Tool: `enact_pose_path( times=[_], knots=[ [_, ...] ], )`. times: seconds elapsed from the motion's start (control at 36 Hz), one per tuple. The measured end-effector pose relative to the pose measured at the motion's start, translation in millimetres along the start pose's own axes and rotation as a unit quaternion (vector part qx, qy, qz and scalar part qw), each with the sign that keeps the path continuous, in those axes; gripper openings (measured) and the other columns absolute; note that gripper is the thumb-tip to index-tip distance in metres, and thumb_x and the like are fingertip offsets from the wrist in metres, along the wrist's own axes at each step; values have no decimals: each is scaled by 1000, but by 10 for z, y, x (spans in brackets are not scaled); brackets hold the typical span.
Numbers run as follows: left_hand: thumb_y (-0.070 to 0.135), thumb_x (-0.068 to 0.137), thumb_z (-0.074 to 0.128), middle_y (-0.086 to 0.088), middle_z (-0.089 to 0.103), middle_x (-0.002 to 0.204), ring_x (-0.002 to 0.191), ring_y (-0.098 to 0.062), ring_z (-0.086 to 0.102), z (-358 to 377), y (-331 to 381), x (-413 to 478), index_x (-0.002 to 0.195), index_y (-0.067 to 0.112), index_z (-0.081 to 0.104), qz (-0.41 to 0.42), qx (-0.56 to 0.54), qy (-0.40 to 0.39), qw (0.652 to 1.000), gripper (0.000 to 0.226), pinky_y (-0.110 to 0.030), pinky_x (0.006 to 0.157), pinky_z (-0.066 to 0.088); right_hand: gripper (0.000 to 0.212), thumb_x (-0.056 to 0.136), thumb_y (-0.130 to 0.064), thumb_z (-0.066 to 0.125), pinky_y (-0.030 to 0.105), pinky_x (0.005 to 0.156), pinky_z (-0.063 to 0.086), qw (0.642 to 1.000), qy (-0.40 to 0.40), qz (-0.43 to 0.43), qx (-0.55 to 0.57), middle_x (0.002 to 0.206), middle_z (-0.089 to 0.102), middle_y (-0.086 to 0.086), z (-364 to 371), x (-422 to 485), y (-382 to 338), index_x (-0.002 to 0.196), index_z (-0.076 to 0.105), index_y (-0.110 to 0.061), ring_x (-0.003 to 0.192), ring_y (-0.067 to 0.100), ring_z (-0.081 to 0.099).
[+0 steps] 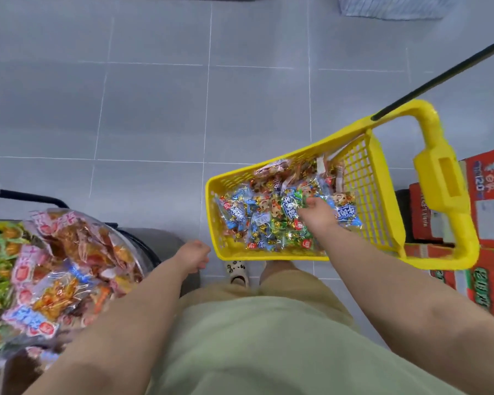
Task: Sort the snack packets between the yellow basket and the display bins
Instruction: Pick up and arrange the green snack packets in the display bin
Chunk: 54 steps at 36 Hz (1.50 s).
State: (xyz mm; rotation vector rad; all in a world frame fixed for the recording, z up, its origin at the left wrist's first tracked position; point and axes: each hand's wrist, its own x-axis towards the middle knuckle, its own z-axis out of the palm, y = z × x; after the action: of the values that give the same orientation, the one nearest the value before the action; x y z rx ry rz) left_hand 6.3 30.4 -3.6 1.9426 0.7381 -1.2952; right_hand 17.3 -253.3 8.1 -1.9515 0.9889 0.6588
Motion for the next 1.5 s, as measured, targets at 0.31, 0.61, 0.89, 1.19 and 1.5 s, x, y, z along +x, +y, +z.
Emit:
enact_pose_path(
  times=[0.31, 0.61, 0.89, 1.19, 1.5],
  knots=[
    [22, 95, 52, -31, 55, 126, 117, -38, 54, 100, 202, 388, 123, -10, 53, 0, 52, 38, 998, 43, -38, 92, 43, 59, 88, -17, 62, 31, 74, 49, 997, -28, 44, -65, 100, 65, 15, 236, 445, -49, 140, 36, -8, 89, 27, 63],
    [10, 97, 49, -25, 56, 129, 119, -35, 54, 223, 316, 820, 123, -5, 54, 32, 112, 38, 992, 31, -37, 93, 42, 22, 92, -19, 58, 22, 80, 41, 998, -30, -38, -31, 93, 56, -6, 143, 393, 150, 111, 62, -9, 89, 14, 53],
    [31, 96, 52, -26, 61, 116, 111, -40, 57, 198, 374, 712, 113, -5, 58, 51, -3, 155, 987, 40, -44, 93, 46, 8, 90, -9, 59, 24, 70, 54, 924, -186, 91, 321, 83, 56, 2, 183, 89, 18, 94, 56, -15, 81, 15, 56],
    [16, 75, 72, -10, 46, 145, 136, -27, 40, 322, 650, 176, 148, 8, 30, 61, -316, -184, 929, 84, -48, 116, 25, 3, 93, -19, 58, 21, 63, 48, 928, -163, 75, 326, 78, 59, -3, 376, -109, -16, 91, 61, -20, 70, 11, 54],
    [9, 86, 67, -14, 50, 141, 131, -32, 45, 364, 367, 332, 143, 7, 35, 44, -278, -74, 957, 65, -52, 112, 31, 65, 81, -26, 73, 42, 95, 45, 996, 32, 68, -43, 126, 52, 19, 290, 100, 515, 132, 39, -4, 116, 33, 51]
  ],
)
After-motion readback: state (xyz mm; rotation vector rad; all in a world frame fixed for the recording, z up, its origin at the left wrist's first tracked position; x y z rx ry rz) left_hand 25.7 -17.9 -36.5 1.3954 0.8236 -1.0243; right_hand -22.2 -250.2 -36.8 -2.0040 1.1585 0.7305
